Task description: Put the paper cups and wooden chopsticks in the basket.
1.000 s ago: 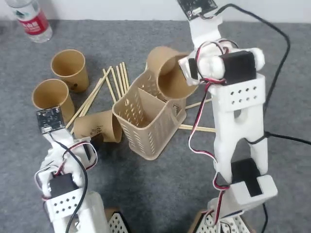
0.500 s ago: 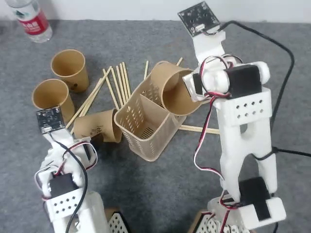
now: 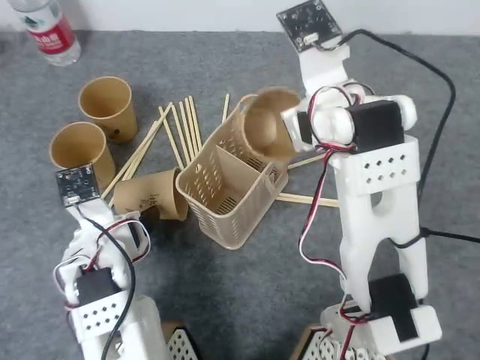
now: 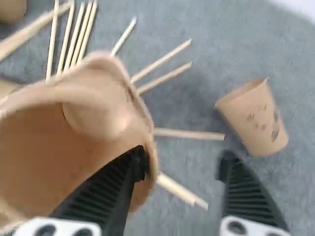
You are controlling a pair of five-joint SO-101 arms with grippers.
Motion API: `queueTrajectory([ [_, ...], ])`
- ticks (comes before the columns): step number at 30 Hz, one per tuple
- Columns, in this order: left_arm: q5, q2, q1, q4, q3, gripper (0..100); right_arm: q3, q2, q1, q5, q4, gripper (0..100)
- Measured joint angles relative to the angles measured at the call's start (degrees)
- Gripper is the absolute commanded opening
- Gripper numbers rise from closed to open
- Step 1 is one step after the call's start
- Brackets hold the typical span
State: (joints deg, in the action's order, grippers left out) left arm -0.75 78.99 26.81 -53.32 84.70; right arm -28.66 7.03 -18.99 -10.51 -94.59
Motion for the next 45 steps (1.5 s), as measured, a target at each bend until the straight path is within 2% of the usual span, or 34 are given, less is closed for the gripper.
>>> queueTrajectory([
  [9,0.0,0.0,0.0,0.0,0.0,32,0.0,0.0,-1.67,0.0,7.82,25.4],
  [16,0.0,0.0,0.09,0.0,0.62,32,0.88,-4.57,12.75,-2.11,12.31,25.3],
  [25,-0.18,0.0,0.09,0.0,0.62,32,0.97,-25.23,14.33,-2.37,27.52,24.6],
  [27,-0.18,0.0,0.09,0.0,0.62,32,0.97,-27.43,14.24,-2.9,30.86,16.7],
  [29,-0.18,0.0,0.09,0.44,0.88,32,0.97,-29.1,13.54,-5.19,33.67,0.7],
  [30,-0.18,0.0,0.09,0.7,1.14,32,0.97,-29.89,12.92,-6.95,35.16,0.2],
  [32,-0.18,0.0,0.09,1.05,1.14,32,0.97,-31.38,11.69,-10.55,38.51,7.6],
  [33,-0.18,0.0,0.09,1.14,1.14,32,0.97,-32.53,11.16,-11.87,40.09,8.2],
  [37,-0.18,0.0,0.09,1.23,1.14,32,0.97,-37.45,10.29,-13.19,44.04,0.2],
  [45,-0.18,0.0,0.09,1.23,1.14,32,-0.97,-48.35,13.01,-20.31,44.22,0.6],
])
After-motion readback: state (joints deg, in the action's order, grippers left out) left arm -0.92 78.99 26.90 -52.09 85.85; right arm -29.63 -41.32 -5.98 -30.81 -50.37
